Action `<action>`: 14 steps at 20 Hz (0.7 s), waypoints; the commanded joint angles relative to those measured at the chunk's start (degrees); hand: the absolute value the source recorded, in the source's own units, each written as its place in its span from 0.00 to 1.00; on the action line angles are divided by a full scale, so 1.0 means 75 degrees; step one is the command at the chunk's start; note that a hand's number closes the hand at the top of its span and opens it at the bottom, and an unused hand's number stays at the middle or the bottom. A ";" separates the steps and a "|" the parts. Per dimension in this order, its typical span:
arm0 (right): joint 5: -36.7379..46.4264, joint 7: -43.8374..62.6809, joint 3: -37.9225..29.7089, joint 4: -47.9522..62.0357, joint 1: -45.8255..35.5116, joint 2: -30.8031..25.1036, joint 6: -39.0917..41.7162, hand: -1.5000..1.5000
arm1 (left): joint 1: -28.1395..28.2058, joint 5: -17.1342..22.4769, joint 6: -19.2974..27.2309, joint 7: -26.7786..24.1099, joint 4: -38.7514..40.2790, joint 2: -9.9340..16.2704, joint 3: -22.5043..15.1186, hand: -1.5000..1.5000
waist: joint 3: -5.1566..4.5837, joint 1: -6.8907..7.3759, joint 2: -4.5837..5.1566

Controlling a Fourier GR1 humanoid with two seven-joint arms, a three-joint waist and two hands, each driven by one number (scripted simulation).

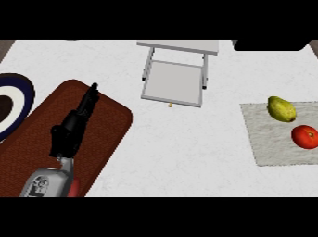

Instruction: Pick the tomato from the placemat and place it in the tiered shelf

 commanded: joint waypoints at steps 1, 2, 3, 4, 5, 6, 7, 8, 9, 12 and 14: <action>0.0193 0.0460 -0.0101 -0.1070 0.0674 0.0441 0.0072 0.00 | -0.0201 -0.0234 0.0108 -0.0389 0.0689 -0.0148 0.0142 0.50 | -0.0002 -0.0064 -0.0005; 0.0443 0.0297 -0.0030 0.0006 -0.0214 0.0359 0.0165 0.00 | -0.0407 0.0056 -0.0206 0.0289 0.0198 0.0019 0.0354 0.50 | 0.0001 0.0000 0.0002; 0.0048 0.0674 -0.0417 -0.0406 -0.0126 0.0238 0.0554 0.00 | -0.0203 -0.0032 -0.0166 0.0223 0.0048 0.0013 0.0322 0.50 | 0.0000 -0.0011 -0.0003; 0.0679 0.0110 -0.0129 -0.0282 0.0187 0.0627 0.0065 0.00 | 0.0090 -0.0054 -0.0255 -0.0211 0.0061 0.0031 0.0322 0.50 | 0.0001 -0.0007 -0.0002; 0.0712 -0.0280 -0.0160 -0.0214 0.0400 0.0571 0.0122 0.00 | -0.0595 0.0036 -0.0158 0.0259 0.0285 0.0013 0.0562 0.50 | 0.0001 -0.0026 0.0000; 0.0706 0.0086 -0.0139 0.0304 -0.0303 0.0445 0.0350 0.00 | 0.0182 -0.0332 -0.0046 0.0022 -0.0244 -0.0177 0.0040 0.50 | 0.0001 0.0019 0.0000; 0.0678 -0.0433 -0.0416 0.0428 -0.0073 0.0271 0.0425 0.00 | -0.0253 -0.0496 0.0208 0.0311 0.0002 -0.0453 -0.0074 0.50 | 0.0002 -0.0007 0.0001; 0.1289 -0.0524 0.0192 0.0868 -0.0414 0.0685 -0.0134 0.00 | -0.0190 -0.0047 -0.0341 -0.0231 0.0326 0.0007 0.0434 0.50 | 0.0002 0.0026 0.0010; 0.1052 0.0117 -0.0051 0.0428 -0.0481 0.0607 0.0348 0.00 | -0.0006 -0.0256 -0.0114 -0.0045 0.0014 -0.0229 0.0245 0.50 | 0.0000 0.0010 0.0001; 0.1560 -0.0480 0.0129 0.0496 0.0052 0.0902 0.0020 0.00 | -0.0292 -0.0085 -0.0443 -0.0205 0.0535 0.0034 0.0617 0.50 | 0.0001 -0.0009 0.0003; 0.1514 0.0053 0.0138 0.0737 -0.0646 0.0864 0.0150 0.00 | 0.0109 -0.0639 0.0185 0.0348 -0.0437 -0.0533 -0.0108 0.50 | 0.0002 0.0028 -0.0003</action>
